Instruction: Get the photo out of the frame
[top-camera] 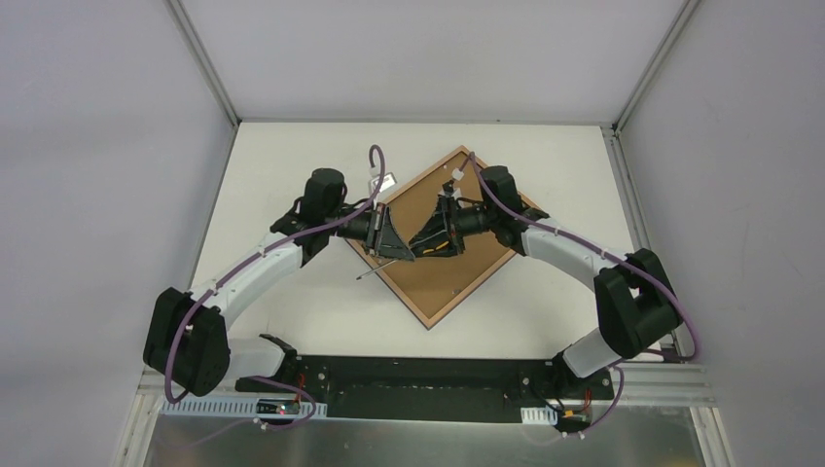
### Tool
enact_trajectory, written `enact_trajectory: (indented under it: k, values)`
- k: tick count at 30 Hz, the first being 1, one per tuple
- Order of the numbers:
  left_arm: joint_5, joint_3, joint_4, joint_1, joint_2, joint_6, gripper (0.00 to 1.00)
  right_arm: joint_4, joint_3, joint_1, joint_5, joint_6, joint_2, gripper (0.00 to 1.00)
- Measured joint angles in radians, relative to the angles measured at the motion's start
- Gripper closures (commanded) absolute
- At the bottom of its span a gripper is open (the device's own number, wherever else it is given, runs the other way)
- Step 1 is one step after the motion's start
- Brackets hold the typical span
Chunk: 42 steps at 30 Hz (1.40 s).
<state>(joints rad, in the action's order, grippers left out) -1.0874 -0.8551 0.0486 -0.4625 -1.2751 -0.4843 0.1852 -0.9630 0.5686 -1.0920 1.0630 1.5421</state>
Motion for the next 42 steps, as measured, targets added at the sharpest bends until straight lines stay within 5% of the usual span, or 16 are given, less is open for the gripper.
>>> enact_trajectory:
  k: [1, 4, 7, 11, 20, 28, 42]
  values:
    - [0.0, 0.0, 0.005, 0.0, 0.0, 0.0, 1.0, -0.005, 0.0, 0.0, 0.0, -0.002, 0.001, 0.99]
    - [0.0, -0.001, 0.011, 0.006, -0.001, 0.0, 1.0, -0.008, 0.0, -0.001, 0.002, -0.001, 0.006, 1.0]
    - [0.024, -0.001, 0.009, 0.01, -0.001, -0.002, 0.57, -0.024, -0.002, -0.003, 0.016, -0.018, 0.005, 1.0]
    - [0.117, 0.0, -0.006, 0.048, 0.0, -0.048, 0.42, -0.205, -0.06, -0.006, 0.113, -0.154, -0.001, 1.0]
    - [0.451, -0.063, -0.225, 0.261, -0.013, -0.21, 0.4, -0.63, -0.272, 0.101, 0.572, -0.618, -0.043, 1.0]
    - [0.564, -0.13, -0.409, 0.351, -0.244, -0.306, 0.4, -0.788, -0.47, 0.275, 0.858, -0.927, 0.031, 1.0]
    - [0.603, -0.269, -0.483, 0.351, -0.491, -0.435, 0.48, -0.868, -0.681, 0.319, 0.954, -1.212, 0.274, 1.0]
